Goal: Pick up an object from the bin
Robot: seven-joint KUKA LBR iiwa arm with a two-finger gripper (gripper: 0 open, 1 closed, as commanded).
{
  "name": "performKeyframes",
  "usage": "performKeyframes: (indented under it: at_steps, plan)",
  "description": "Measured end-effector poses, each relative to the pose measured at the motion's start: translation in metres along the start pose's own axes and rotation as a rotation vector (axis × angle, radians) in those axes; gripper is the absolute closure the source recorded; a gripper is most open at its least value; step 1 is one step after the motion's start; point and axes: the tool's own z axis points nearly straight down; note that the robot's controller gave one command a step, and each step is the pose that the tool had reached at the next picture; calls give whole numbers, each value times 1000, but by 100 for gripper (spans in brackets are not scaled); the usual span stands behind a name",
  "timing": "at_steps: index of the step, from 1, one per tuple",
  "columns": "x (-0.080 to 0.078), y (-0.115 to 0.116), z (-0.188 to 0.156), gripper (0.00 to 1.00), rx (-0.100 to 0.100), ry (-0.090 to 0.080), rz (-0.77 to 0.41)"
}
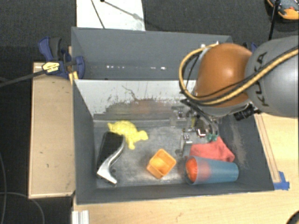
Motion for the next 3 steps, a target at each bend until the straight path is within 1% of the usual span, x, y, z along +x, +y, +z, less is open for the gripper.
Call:
performKeyframes:
  at_steps: [1, 2, 3]
  plan:
    - [-3, 3, -13, 0, -1, -34, -100]
    - [25, 9, 52, 0, -2, -21, -30]
    - [39, 9, 94, 0, -4, -13, 161]
